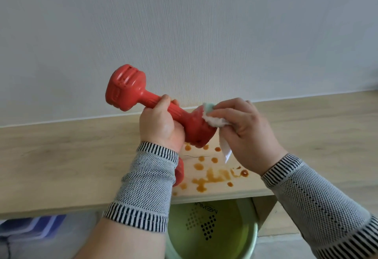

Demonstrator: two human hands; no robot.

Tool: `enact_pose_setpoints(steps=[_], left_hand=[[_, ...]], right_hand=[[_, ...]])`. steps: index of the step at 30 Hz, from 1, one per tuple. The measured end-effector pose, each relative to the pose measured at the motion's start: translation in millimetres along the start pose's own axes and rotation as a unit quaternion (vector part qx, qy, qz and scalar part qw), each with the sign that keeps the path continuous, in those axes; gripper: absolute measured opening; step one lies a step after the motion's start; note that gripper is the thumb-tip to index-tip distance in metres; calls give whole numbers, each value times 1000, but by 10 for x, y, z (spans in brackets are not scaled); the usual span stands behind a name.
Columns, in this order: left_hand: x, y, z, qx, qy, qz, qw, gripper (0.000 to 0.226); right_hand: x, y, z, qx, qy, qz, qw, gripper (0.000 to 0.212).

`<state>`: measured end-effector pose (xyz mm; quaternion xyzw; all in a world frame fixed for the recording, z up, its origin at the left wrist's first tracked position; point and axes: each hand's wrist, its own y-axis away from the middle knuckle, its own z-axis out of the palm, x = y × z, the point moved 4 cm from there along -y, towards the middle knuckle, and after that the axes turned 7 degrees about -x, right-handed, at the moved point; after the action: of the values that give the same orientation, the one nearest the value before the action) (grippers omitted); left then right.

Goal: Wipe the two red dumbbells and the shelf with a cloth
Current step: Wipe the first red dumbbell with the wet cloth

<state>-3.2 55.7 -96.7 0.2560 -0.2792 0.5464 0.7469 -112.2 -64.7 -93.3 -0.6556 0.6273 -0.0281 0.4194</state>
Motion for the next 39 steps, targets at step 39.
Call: enact_pose_setpoints(steps=[39], left_hand=[[-74, 175, 161, -216, -180, 45, 959, 14]], right_hand=[[0, -7, -35, -53, 83, -26, 995, 36]])
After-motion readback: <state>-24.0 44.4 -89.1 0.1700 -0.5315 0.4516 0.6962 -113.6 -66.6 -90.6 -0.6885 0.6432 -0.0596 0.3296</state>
